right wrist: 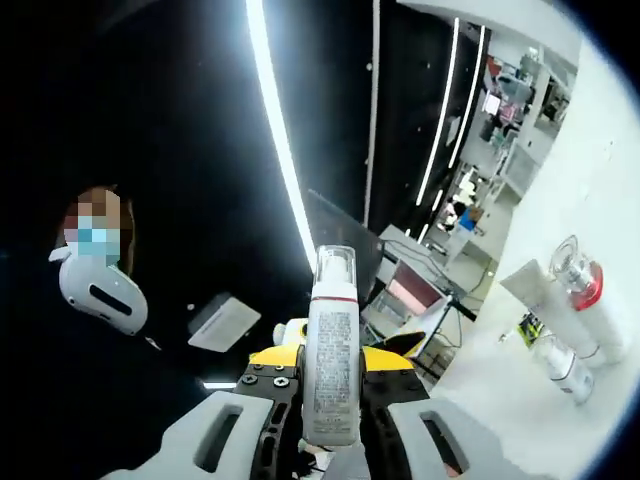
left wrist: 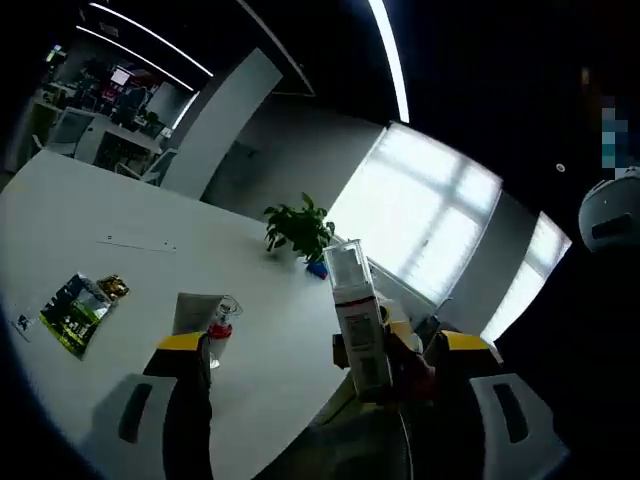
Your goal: Arrange the skincare products in the storage area until every visible bottle or jar stands upright without overlapping.
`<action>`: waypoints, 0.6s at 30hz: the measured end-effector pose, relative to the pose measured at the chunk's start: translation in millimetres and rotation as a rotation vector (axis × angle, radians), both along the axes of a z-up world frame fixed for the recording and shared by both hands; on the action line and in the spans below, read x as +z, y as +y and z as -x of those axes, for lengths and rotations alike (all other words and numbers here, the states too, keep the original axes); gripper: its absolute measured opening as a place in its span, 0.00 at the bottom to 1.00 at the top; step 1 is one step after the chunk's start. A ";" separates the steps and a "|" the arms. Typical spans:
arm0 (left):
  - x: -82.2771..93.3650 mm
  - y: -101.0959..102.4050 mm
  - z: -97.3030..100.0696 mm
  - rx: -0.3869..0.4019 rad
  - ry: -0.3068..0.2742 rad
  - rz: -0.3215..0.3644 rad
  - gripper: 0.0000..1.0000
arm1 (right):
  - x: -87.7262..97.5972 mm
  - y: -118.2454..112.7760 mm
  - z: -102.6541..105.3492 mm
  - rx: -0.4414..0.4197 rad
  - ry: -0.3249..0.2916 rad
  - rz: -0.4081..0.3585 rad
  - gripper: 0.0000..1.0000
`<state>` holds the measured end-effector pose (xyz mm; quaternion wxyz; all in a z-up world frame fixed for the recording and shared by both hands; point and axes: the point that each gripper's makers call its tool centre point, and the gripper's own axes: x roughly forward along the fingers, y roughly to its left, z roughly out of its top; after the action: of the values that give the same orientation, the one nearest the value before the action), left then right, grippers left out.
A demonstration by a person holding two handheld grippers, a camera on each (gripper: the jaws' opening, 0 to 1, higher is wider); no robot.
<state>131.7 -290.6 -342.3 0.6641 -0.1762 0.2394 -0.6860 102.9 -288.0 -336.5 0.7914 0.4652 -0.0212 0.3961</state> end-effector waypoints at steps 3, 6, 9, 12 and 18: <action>11.6 -5.5 4.8 -0.017 0.029 0.048 0.79 | -1.7 6.3 2.1 0.022 -0.009 0.027 0.11; 15.9 -10.5 11.2 -0.040 0.034 0.061 0.72 | -2.9 11.9 4.8 0.045 -0.018 0.050 0.11; 16.3 -11.6 17.2 -0.055 0.037 0.062 0.62 | -4.4 13.5 6.1 0.046 -0.037 0.079 0.11; 14.2 -10.1 21.7 -0.065 0.027 0.050 0.53 | -5.2 13.4 6.9 0.052 -0.046 0.087 0.11; 22.2 -3.9 17.4 -0.045 -0.002 0.062 0.27 | -8.0 16.5 7.9 0.080 -0.052 0.111 0.11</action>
<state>114.3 -294.5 -320.1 0.6429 -0.1908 0.2213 -0.7080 95.0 -271.5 -344.5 0.7986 0.4108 -0.0012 0.4398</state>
